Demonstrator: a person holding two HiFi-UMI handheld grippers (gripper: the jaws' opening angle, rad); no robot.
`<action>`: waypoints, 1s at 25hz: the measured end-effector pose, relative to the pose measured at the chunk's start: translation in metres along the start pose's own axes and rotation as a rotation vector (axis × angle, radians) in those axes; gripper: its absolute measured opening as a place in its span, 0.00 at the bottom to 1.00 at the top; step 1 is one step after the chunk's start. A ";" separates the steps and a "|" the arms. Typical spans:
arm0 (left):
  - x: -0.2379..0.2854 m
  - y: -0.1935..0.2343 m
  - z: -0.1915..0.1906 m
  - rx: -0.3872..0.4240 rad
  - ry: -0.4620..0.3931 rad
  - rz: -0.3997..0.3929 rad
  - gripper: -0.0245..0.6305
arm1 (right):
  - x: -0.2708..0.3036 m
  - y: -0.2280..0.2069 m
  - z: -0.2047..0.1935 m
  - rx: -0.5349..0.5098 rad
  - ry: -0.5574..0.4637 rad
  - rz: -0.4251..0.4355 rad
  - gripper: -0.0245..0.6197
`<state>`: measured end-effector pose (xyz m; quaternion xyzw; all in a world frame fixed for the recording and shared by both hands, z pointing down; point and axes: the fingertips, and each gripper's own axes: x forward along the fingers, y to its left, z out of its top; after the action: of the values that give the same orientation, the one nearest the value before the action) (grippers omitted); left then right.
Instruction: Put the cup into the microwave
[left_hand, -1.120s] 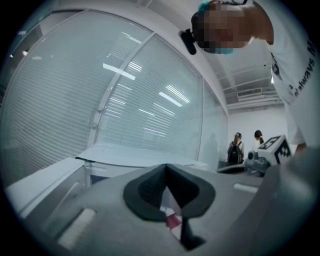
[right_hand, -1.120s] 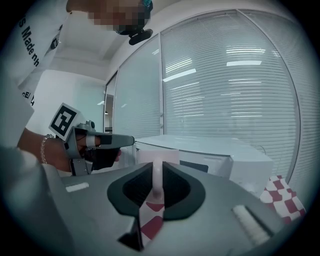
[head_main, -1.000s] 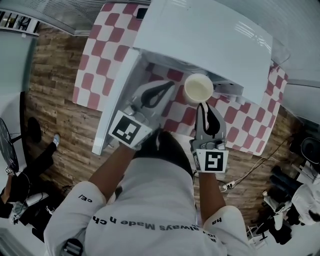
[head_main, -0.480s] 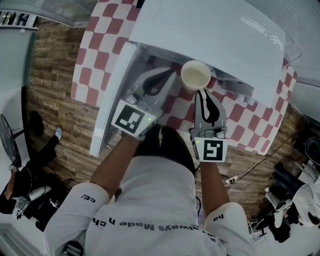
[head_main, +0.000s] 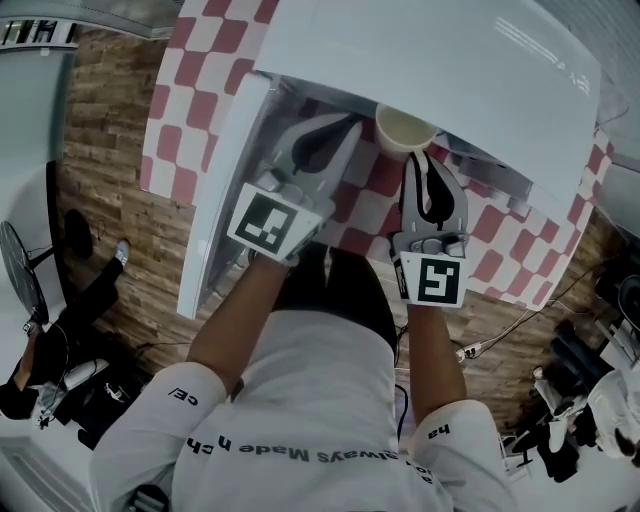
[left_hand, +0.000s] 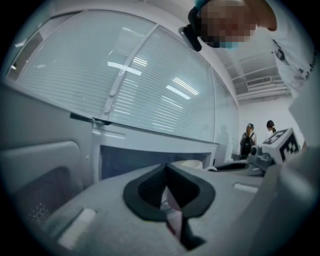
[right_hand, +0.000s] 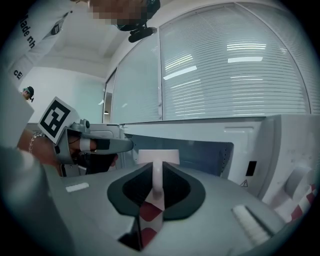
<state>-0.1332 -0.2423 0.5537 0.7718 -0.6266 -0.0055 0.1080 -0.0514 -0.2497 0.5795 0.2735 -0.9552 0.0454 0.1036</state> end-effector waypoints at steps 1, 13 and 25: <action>0.002 0.002 -0.002 0.001 0.000 0.003 0.04 | 0.004 -0.002 -0.001 0.001 -0.001 -0.004 0.10; 0.026 0.017 -0.022 0.026 0.008 0.020 0.04 | 0.038 -0.033 -0.011 0.019 -0.038 -0.067 0.10; 0.049 0.026 -0.037 0.071 0.020 0.023 0.04 | 0.067 -0.054 -0.022 0.029 -0.073 -0.114 0.10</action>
<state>-0.1428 -0.2887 0.6010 0.7681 -0.6339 0.0259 0.0868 -0.0747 -0.3268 0.6171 0.3302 -0.9405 0.0431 0.0669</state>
